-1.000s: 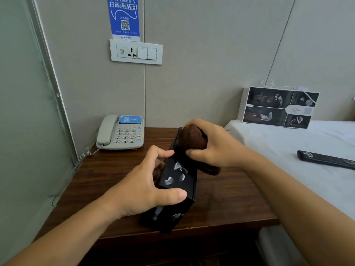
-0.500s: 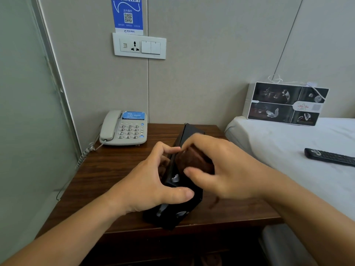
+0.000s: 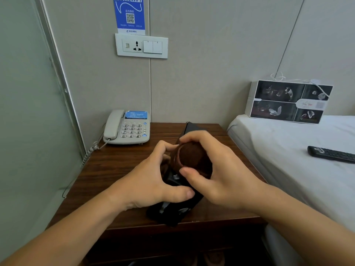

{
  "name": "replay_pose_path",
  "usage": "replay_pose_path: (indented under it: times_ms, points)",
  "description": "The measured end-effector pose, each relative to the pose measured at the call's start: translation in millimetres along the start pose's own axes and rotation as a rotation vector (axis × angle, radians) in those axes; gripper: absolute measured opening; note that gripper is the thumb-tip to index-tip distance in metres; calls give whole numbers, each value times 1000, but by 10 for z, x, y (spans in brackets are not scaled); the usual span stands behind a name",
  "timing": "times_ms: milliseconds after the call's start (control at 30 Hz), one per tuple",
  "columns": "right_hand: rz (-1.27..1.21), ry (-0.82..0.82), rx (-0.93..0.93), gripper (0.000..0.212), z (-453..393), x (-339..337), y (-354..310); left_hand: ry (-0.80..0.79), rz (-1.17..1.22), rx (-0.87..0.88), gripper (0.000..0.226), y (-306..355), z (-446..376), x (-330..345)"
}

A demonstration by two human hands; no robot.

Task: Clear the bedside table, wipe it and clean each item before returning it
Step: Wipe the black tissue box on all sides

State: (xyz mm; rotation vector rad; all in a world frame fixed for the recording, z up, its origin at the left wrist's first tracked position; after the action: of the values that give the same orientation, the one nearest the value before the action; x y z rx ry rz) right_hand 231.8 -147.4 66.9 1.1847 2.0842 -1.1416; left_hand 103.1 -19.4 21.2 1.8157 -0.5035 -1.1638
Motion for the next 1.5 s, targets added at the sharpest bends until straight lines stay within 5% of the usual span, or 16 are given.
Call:
replay_pose_path:
  times_ms: [267, 433, 633, 833, 1100, 1300, 1500]
  points:
    - [162, 44, 93, 29, -197, -146, 290, -39, -46, -8, 95, -12, -29, 35]
    - [85, -205, -76, 17, 2, -110, -145, -11, -49, -13, 97, -36, -19, 26]
    - [198, -13, 85, 23, -260, -174, 246, -28, -70, -23, 96, 11, -16, 47]
    - [104, -235, -81, 18, 23, -147, -120, -12, -74, -26, 101, 9, -19, 43]
    - [185, -124, -60, 35, -199, 45, -78, -5, -56, -24, 78, 35, -7, -27]
    - [227, -344, -90, 18, -26, -234, -116, -25, -60, -5, 90, 74, -9, 42]
    - [208, -214, -123, 25, -111, -73, -198, -12, -76, 50, 79, 122, -19, 64]
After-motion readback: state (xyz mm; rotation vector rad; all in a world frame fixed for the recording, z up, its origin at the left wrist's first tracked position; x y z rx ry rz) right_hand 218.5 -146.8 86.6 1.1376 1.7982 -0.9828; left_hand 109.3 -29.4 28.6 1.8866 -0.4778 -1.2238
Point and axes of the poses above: each hand's wrist, its own z-axis away from the middle knuckle, its own x-axis out of the palm, y = z × x, the point moved 4 cm from there along -z, towards the middle knuckle, and after that the axes turned 2 degrees about -z, right-handed, at the moved point
